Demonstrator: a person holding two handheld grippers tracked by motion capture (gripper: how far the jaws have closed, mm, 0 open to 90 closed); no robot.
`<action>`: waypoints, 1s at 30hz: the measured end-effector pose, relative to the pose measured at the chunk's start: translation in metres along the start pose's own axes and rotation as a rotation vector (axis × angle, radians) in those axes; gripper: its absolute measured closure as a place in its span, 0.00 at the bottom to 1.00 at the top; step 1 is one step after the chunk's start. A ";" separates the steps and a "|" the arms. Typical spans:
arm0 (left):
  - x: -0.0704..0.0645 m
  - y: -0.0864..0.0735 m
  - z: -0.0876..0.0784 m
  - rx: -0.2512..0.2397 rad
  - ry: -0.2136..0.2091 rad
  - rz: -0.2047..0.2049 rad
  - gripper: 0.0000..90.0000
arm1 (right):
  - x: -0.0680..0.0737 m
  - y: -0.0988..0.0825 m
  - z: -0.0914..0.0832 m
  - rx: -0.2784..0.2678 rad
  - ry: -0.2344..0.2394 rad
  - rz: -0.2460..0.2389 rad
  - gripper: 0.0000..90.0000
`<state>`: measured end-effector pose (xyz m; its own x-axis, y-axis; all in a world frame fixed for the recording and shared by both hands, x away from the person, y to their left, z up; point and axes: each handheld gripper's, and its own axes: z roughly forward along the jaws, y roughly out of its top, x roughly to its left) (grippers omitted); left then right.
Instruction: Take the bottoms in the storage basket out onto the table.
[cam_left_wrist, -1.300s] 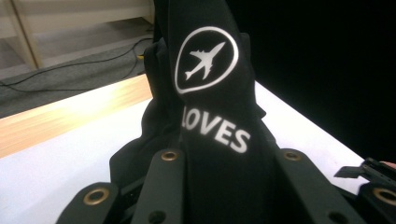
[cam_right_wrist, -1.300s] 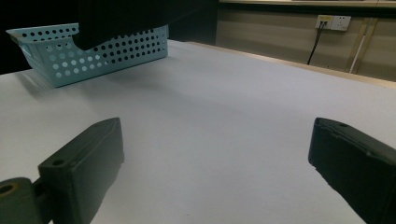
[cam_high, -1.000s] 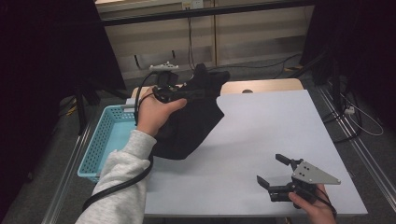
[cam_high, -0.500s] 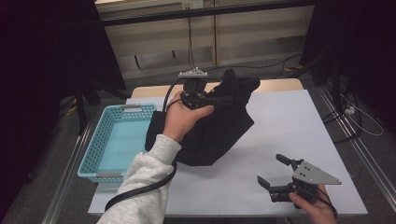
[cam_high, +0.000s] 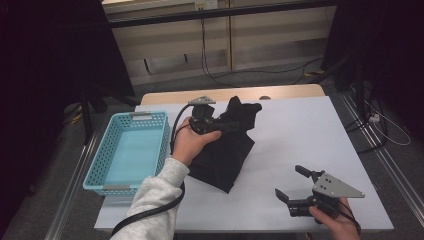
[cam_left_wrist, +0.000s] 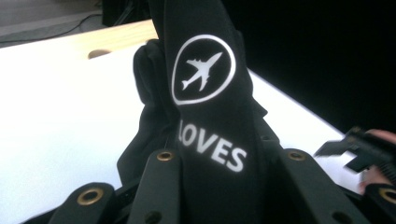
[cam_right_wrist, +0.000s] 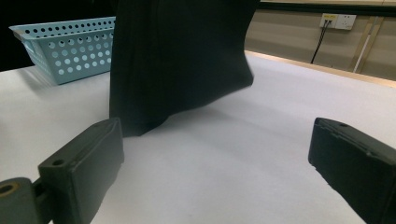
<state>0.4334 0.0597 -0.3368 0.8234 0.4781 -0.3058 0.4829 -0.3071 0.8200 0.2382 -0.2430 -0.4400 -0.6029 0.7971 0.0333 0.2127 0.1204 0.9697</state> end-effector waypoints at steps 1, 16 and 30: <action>0.002 -0.004 0.000 0.004 0.003 0.003 0.79 | 0.000 0.000 0.000 0.000 0.000 0.000 0.03; 0.028 -0.066 -0.002 0.054 0.049 -0.034 0.77 | 0.003 0.000 0.004 0.028 0.000 -0.030 0.03; 0.022 -0.089 -0.017 0.059 0.145 0.093 0.30 | 0.001 0.003 0.024 0.065 -0.006 -0.031 0.03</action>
<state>0.4036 0.1118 -0.4083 0.8156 0.5579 -0.1535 0.4267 -0.4009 0.8107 0.2569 -0.2278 -0.4431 -0.6053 0.7960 0.0019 0.2434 0.1828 0.9525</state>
